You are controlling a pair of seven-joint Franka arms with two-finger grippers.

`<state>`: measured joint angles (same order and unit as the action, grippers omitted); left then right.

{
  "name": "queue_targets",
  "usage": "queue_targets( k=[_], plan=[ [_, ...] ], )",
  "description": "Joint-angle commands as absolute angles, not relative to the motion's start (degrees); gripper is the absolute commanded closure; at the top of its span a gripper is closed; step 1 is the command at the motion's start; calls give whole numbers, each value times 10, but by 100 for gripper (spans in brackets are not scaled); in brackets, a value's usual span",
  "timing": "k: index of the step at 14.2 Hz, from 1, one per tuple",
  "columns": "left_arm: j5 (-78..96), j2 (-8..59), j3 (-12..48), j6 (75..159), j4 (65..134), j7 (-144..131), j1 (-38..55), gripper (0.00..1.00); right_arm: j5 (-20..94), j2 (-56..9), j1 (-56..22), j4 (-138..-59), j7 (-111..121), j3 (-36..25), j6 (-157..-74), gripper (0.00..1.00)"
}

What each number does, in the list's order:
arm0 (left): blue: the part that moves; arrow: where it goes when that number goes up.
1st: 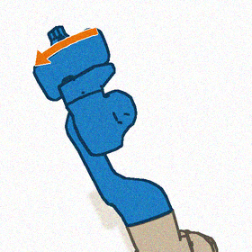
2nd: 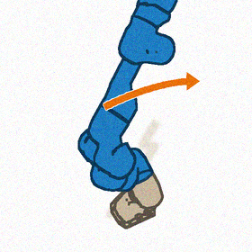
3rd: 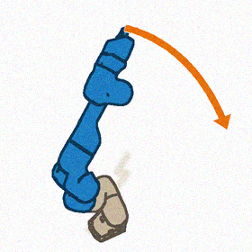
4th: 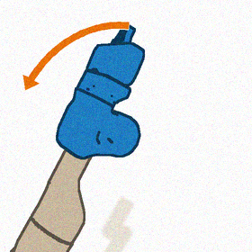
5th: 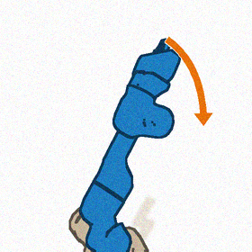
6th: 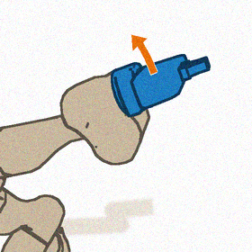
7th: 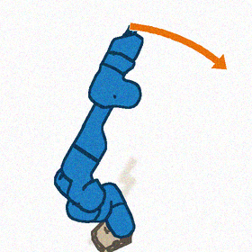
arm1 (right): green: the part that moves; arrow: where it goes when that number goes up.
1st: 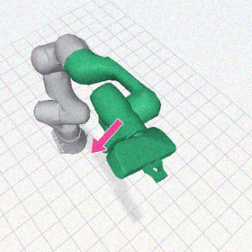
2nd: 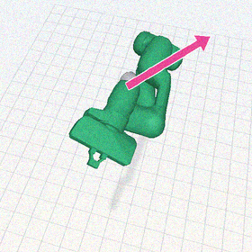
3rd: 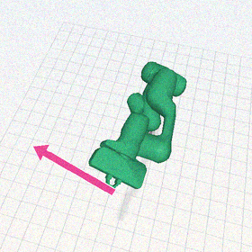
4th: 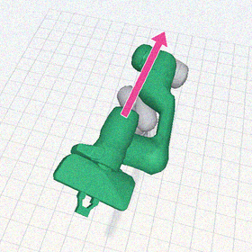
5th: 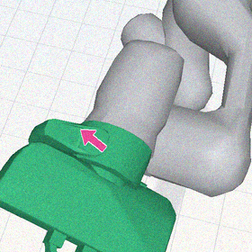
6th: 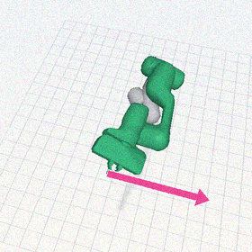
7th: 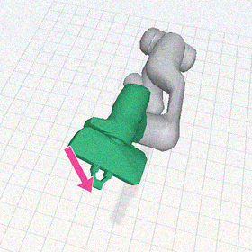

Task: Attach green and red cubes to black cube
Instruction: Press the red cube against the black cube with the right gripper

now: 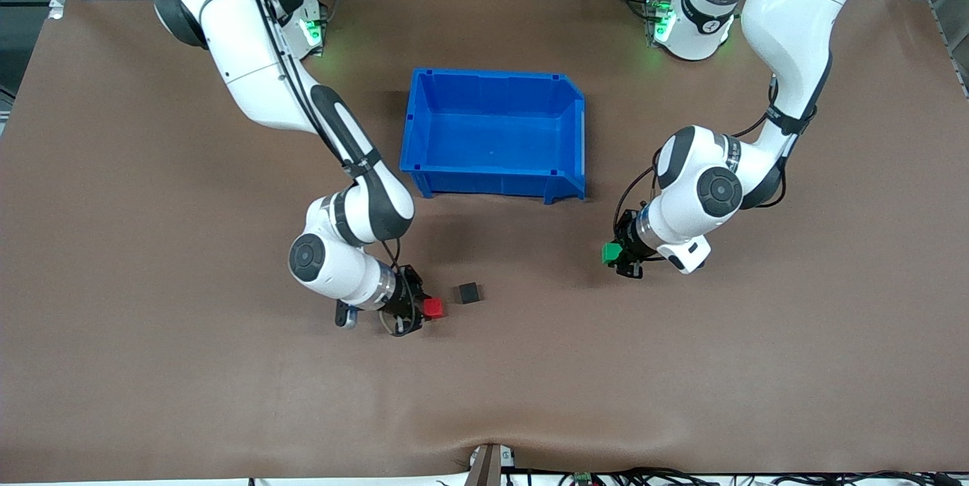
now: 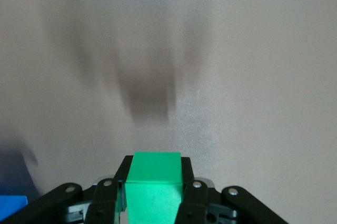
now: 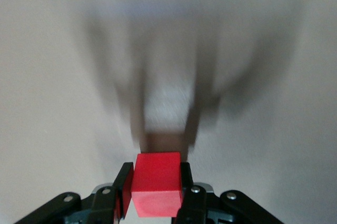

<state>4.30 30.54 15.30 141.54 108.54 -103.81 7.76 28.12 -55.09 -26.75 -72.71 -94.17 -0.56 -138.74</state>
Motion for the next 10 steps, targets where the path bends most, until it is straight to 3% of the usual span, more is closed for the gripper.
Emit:
queue_targets(
  k=[1,7,10],
  plan=[
    [53,314,154,1405,1070,-1061,87,100,292,-563,-288,-708,-965,-6,-1389,100],
    [52,323,154,1405,1068,-1092,100,100,294,-563,-312,-708,-1002,-6,-1390,100],
    [67,354,154,1405,1019,-1143,128,100,294,-564,-336,-707,-1030,-6,-1425,100]
  ],
)
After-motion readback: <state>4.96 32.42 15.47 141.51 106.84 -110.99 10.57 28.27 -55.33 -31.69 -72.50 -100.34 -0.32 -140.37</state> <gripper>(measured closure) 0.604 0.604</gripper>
